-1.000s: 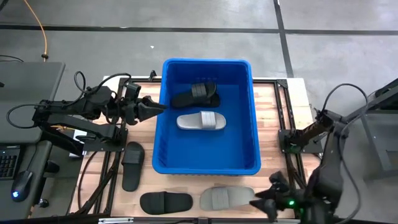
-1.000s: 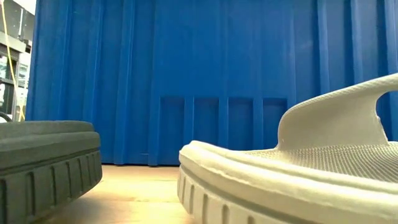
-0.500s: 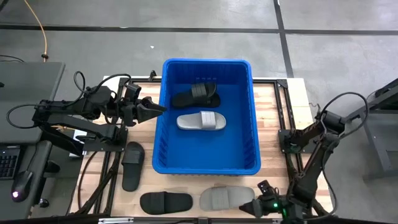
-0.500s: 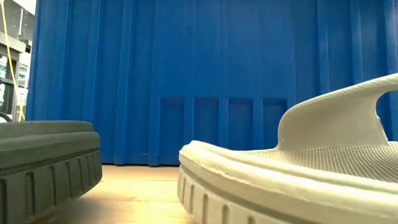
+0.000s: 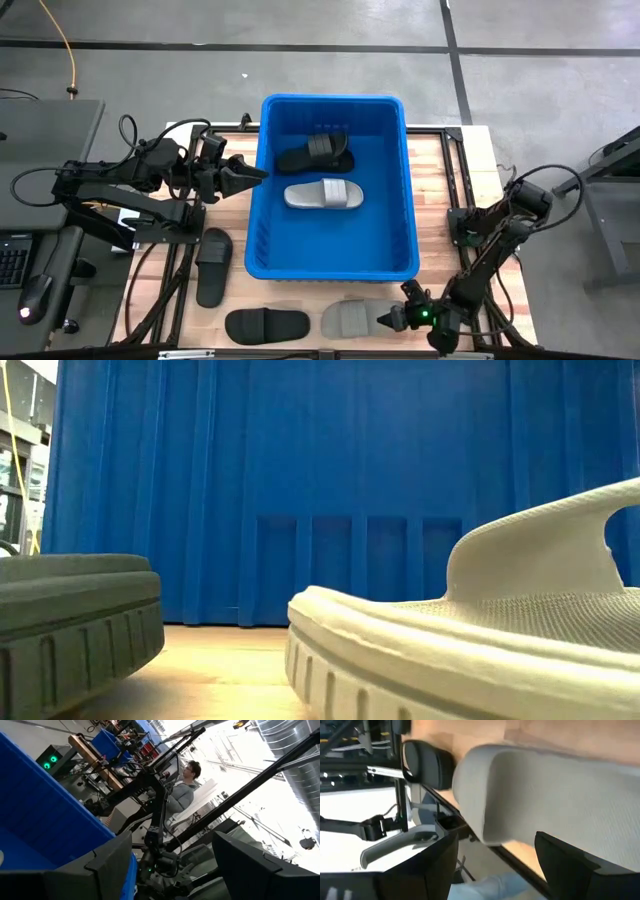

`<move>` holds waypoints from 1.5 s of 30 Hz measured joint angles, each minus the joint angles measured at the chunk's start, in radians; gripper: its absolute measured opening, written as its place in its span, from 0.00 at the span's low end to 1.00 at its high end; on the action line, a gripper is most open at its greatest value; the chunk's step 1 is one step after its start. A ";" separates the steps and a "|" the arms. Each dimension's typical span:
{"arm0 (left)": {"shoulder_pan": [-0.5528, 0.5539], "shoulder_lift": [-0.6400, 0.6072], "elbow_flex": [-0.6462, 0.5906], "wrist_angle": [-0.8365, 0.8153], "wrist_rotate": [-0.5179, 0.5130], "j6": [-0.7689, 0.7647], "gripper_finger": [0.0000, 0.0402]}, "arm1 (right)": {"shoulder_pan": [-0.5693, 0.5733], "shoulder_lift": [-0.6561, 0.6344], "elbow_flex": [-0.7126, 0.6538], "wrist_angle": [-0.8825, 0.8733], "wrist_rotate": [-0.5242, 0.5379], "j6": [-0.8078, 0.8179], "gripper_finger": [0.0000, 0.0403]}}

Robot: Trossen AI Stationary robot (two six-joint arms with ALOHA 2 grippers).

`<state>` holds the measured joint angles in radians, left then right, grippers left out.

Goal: Pick and place slides into bin
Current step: Put the white slipper into the bin

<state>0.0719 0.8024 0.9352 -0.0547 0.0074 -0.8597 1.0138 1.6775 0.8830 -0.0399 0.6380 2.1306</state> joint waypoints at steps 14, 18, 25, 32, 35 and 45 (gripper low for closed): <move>0.000 0.000 0.000 0.000 -0.024 0.000 0.66 | 0.007 0.232 0.015 0.417 0.114 -0.048 0.63; 0.000 0.000 0.000 0.000 -0.023 -0.004 0.66 | 0.006 0.234 0.015 0.423 0.158 -0.069 0.63; 0.000 0.000 0.000 0.000 -0.023 -0.009 0.66 | -0.038 0.234 0.014 0.409 0.118 -0.068 0.63; 0.000 0.000 0.000 -0.001 -0.023 -0.009 0.66 | -0.096 0.232 0.112 0.334 0.069 -0.199 0.63; 0.000 0.000 0.000 -0.001 -0.023 -0.009 0.66 | -0.105 0.233 0.180 0.186 -0.004 -0.219 0.63; 0.000 0.000 0.000 -0.003 -0.023 -0.001 0.66 | -0.140 0.237 0.264 -0.004 -0.047 -0.207 0.63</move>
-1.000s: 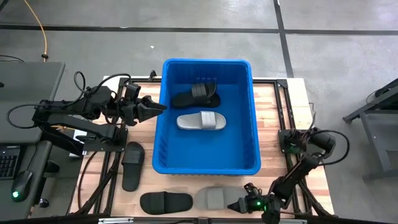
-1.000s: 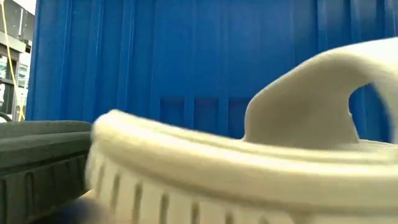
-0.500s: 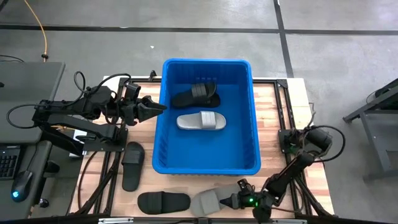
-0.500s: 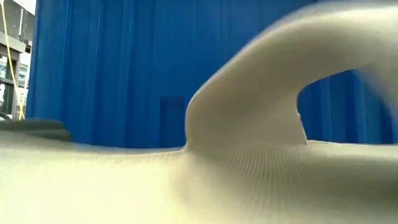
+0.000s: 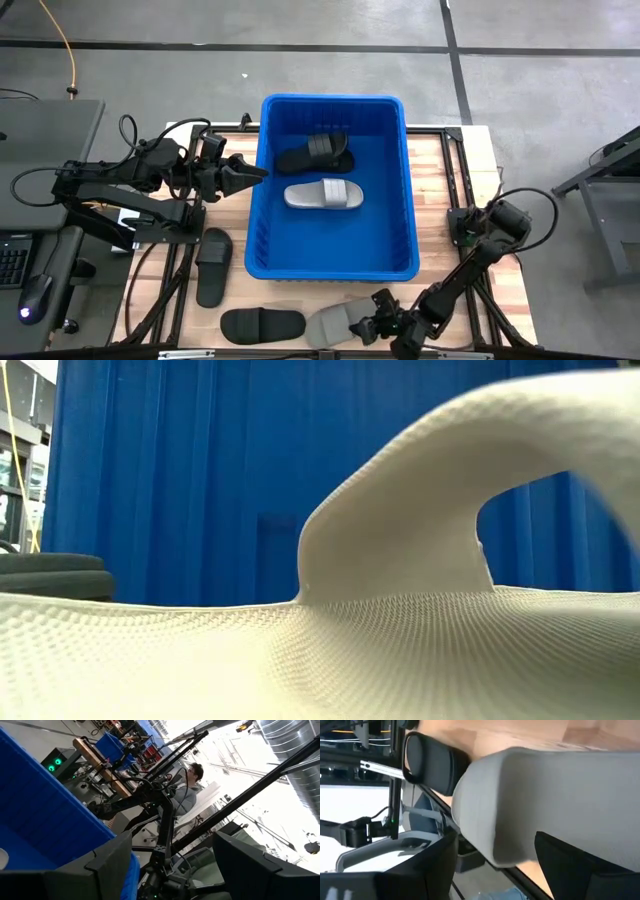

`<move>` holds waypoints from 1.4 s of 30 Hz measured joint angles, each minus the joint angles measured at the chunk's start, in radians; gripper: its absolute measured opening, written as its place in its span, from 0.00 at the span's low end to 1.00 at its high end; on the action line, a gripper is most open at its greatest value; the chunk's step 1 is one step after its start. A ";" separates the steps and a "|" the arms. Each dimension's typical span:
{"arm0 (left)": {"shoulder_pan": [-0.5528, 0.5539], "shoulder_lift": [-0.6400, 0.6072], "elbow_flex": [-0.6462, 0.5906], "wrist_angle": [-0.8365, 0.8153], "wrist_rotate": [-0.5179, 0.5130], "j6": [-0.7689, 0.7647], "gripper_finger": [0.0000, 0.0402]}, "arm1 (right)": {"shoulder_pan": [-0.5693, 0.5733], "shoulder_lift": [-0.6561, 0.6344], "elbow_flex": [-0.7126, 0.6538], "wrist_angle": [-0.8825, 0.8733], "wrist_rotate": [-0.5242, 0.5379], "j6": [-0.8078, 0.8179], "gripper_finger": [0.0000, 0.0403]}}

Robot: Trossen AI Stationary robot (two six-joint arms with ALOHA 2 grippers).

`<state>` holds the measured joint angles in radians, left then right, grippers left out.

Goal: Pick and place slides into bin
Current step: Put the white slipper into the bin

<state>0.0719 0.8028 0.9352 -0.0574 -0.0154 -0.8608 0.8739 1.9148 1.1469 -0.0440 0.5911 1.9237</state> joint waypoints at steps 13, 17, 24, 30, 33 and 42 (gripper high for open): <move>0.000 0.000 0.000 -0.006 0.004 0.000 0.66 | -0.037 0.083 -0.001 0.248 -0.045 -0.092 0.63; 0.000 0.000 0.000 -0.008 0.005 0.010 0.66 | -0.058 0.087 -0.001 0.244 -0.090 -0.104 0.57; 0.000 0.000 0.000 -0.024 0.005 0.016 0.66 | -0.078 0.086 -0.001 0.242 -0.152 -0.134 0.06; 0.000 0.000 0.000 -0.022 0.005 0.017 0.66 | -0.061 0.086 -0.001 0.231 -0.144 -0.096 0.01; 0.000 0.000 0.000 -0.023 0.004 0.018 0.66 | -0.028 0.086 -0.001 0.209 -0.112 -0.037 0.01; 0.000 0.000 0.000 -0.023 0.005 0.018 0.66 | 0.108 0.085 0.029 0.126 0.095 0.160 0.00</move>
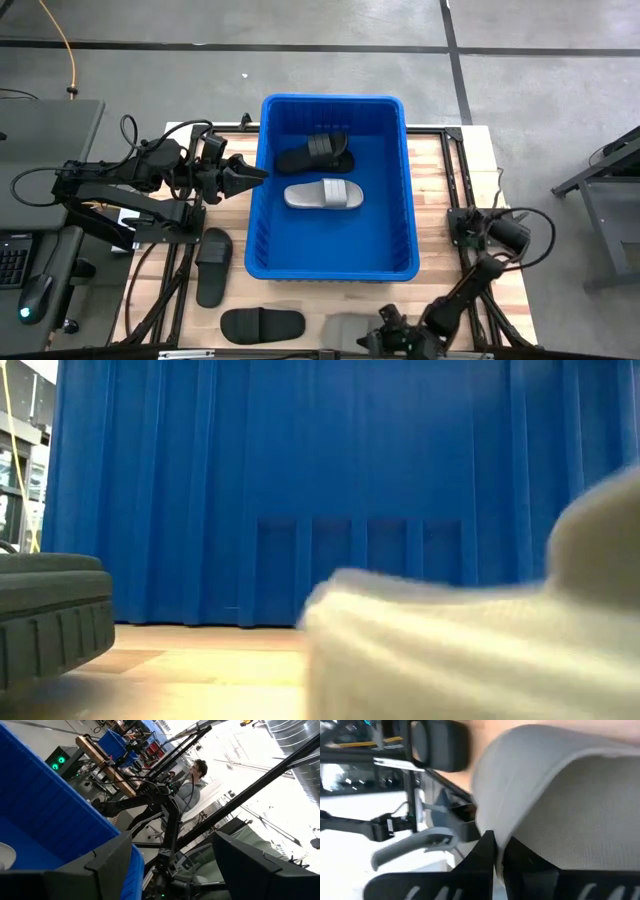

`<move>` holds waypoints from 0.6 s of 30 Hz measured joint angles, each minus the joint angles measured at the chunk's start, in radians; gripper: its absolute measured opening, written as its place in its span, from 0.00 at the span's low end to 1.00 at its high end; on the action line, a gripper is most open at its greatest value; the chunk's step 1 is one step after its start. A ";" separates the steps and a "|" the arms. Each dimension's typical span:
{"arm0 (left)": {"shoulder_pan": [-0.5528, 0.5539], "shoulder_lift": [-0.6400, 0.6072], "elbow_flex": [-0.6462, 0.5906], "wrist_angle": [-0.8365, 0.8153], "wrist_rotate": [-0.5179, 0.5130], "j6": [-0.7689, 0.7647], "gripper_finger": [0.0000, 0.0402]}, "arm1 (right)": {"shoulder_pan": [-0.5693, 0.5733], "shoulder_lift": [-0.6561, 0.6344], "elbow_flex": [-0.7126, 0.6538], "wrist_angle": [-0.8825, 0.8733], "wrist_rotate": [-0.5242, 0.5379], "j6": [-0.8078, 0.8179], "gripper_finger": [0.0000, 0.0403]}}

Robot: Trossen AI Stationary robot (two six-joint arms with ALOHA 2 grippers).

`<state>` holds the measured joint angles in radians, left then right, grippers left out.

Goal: Pick and place slides into bin
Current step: Put the white slipper into the bin

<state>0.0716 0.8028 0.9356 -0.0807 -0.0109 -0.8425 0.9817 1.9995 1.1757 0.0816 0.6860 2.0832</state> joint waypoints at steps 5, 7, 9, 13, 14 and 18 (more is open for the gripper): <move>0.000 0.000 0.000 0.000 0.000 0.000 0.66 | 0.035 -0.002 0.112 -0.194 0.022 0.056 0.00; 0.000 0.000 0.000 0.000 0.000 0.000 0.66 | 0.041 -0.003 0.175 -0.348 0.009 0.108 0.00; 0.000 0.000 0.000 0.000 0.000 0.000 0.66 | 0.048 -0.003 0.243 -0.528 -0.011 0.175 0.00; 0.000 0.000 0.000 0.000 0.021 -0.001 0.66 | 0.056 -0.003 0.380 -0.765 -0.038 0.205 0.00; 0.000 0.000 0.000 0.000 0.028 -0.002 0.66 | 0.056 -0.004 0.412 -0.809 -0.042 0.204 0.00; 0.000 0.000 0.000 0.002 0.069 -0.018 0.66 | 0.055 -0.004 0.548 -0.945 -0.060 0.113 0.00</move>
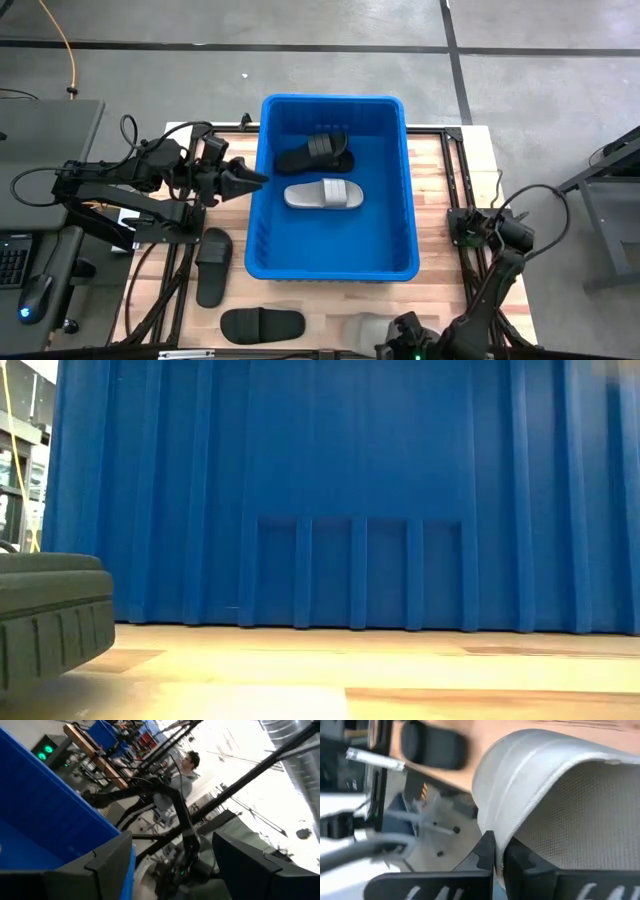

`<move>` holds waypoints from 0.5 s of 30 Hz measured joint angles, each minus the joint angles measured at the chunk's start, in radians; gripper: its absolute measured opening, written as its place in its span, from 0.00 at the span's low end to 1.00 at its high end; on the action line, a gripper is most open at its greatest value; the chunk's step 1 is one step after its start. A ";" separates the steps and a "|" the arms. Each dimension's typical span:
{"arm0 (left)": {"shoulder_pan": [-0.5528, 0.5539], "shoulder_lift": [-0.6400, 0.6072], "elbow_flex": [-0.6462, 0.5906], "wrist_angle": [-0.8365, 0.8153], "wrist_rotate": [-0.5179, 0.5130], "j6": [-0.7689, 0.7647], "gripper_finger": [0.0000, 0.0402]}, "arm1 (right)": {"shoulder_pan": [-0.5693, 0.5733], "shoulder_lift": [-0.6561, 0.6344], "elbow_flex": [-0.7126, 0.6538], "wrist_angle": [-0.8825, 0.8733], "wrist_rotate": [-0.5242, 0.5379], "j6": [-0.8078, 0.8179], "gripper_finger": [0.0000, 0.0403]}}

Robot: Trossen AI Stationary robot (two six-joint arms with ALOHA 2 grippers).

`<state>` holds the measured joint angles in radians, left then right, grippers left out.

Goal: Pick and place slides into bin
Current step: Put the white slipper into the bin

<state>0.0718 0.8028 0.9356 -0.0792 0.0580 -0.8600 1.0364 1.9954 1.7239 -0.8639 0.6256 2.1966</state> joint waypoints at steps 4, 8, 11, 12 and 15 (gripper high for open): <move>0.000 0.000 0.000 -0.001 0.088 -0.004 0.66 | -0.015 0.000 0.143 -0.126 -0.067 -0.150 0.00; -0.001 0.000 0.000 0.001 0.114 -0.042 0.66 | -0.039 0.000 0.291 -0.230 -0.083 -0.281 0.00; 0.000 0.001 0.000 0.001 0.137 -0.089 0.66 | -0.058 0.000 0.386 -0.299 -0.085 -0.364 0.00; 0.000 0.005 0.000 0.002 0.139 -0.094 0.66 | -0.065 0.000 0.418 -0.310 -0.085 -0.394 0.00; 0.000 0.010 0.000 0.000 0.149 -0.126 0.66 | -0.092 0.000 0.506 -0.323 -0.105 -0.508 0.00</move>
<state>0.0719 0.8133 0.9352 -0.0795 0.2069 -0.9858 0.9448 1.9949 2.2295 -1.1867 0.5204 1.6891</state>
